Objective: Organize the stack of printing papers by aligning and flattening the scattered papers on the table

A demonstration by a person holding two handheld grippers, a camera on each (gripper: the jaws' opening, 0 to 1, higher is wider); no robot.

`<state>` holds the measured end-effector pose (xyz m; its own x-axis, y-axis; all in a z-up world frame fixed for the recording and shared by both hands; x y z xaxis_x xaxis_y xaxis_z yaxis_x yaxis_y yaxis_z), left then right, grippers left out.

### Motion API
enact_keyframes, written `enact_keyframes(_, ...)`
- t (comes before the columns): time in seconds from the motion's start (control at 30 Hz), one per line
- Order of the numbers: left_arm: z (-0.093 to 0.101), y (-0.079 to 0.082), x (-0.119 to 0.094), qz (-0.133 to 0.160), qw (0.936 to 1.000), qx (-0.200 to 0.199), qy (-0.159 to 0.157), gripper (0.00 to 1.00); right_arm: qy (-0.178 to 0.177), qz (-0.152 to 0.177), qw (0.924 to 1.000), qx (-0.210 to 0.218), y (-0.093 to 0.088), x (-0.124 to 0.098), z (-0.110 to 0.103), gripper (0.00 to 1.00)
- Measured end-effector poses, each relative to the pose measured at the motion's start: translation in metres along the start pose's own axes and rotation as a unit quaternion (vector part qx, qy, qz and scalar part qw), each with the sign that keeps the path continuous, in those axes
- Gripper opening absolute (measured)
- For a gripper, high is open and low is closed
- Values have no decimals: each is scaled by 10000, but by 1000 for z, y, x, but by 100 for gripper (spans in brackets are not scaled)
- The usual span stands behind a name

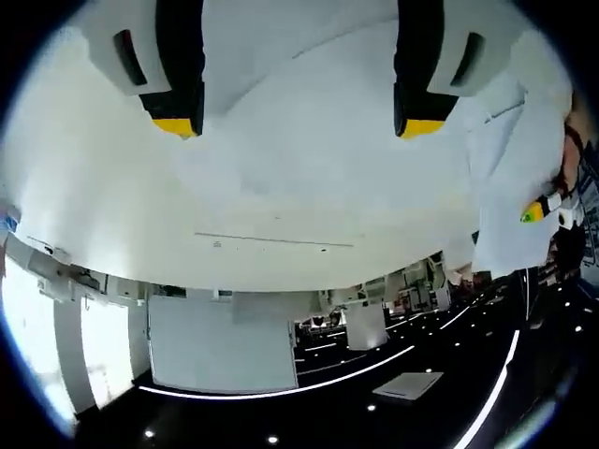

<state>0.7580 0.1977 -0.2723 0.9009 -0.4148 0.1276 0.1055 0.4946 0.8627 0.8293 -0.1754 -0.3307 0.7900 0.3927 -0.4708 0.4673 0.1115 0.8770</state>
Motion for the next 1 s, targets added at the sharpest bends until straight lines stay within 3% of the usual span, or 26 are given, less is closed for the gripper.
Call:
enact_keyframes(0.4, 1, 0, 0, 3, 10000, -16, -3, 6, 121, -13, 9996, 268, -3, 2, 0, 71)
enact_keyframes(0.57, 0, 0, 0, 2, 10000, -21, -2, 6, 68, -3, 9996, 275, -4, 1, 2, 64)
enact_keyframes(0.77, 0, 0, 0, 1, 10000, -16, 0, 6, -75, -54, 9998, 155, -6, 0, 8, 50)
enact_keyframes(1.0, -1, 1, 0, 1, 10000, -25, 2, 6, 22, -22, 9994, 341, -6, -2, 7, 32)
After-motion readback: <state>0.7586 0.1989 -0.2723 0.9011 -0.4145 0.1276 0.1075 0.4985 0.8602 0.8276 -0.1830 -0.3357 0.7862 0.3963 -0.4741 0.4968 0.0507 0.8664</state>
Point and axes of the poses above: the point that each gripper's makers call its tool centre point, and the gripper's own axes: x roughly forward along the fingers, z roughly to its right, y roughly out of its top, the point moved 2 cm from there along -x, roughly backward along the fingers
